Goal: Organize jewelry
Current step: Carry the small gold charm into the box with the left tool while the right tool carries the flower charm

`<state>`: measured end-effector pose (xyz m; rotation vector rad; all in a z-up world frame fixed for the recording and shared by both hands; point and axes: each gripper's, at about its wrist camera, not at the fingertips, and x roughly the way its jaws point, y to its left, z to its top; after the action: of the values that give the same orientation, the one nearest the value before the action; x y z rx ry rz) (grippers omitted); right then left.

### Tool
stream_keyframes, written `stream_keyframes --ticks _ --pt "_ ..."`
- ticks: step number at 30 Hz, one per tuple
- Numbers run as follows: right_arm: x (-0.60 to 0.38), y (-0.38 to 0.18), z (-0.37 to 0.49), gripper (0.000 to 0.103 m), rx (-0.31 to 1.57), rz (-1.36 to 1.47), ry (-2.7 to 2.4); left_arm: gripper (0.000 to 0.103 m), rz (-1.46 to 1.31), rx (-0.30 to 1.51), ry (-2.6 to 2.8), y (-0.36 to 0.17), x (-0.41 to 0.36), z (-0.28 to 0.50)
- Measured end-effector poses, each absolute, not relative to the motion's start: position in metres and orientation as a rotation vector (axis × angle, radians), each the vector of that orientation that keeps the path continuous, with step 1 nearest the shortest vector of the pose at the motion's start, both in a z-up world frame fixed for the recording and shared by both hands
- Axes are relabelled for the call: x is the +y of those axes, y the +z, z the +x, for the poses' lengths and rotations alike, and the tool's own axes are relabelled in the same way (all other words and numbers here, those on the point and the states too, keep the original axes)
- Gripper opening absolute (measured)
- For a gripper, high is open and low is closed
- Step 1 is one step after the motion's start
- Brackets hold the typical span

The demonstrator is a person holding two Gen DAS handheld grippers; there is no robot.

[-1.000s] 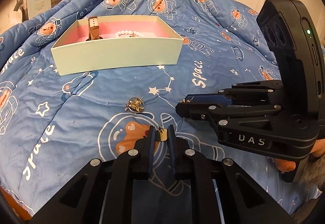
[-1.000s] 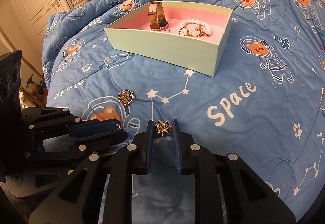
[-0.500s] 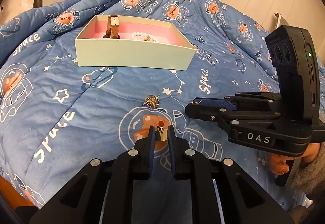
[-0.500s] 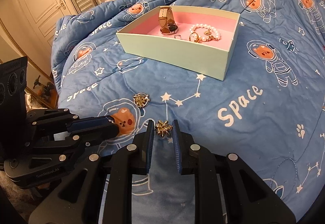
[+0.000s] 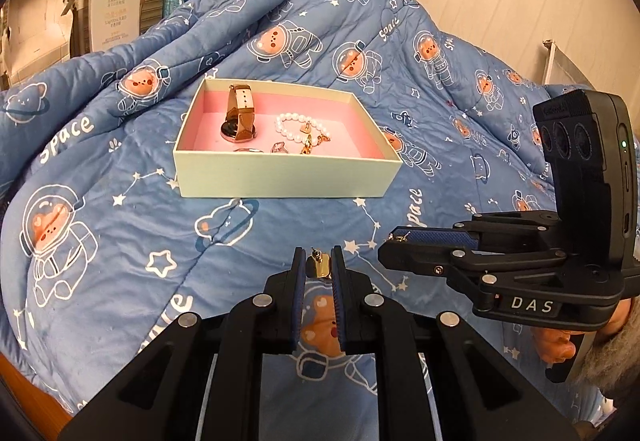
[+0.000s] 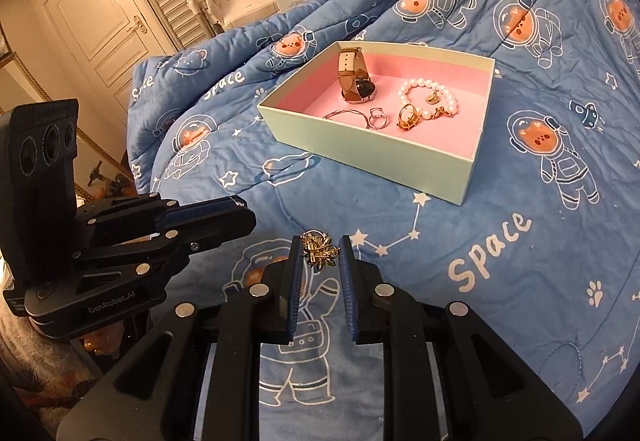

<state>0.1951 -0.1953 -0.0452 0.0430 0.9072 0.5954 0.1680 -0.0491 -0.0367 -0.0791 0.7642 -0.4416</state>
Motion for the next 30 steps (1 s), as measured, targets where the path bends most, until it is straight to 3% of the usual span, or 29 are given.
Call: stream_keyframes --ticks 17,30 --pt "-0.186 -0.019 0.246 0.019 0.842 -0.050 0.554 0.012 -0.040 0.739 -0.403 -0.011 -0.045 0.236" --pt "-0.178 -0.023 0.304 0.019 0.866 -0.147 0.493 0.012 -0.004 0.897 -0.384 -0.025 -0.052 0.298"
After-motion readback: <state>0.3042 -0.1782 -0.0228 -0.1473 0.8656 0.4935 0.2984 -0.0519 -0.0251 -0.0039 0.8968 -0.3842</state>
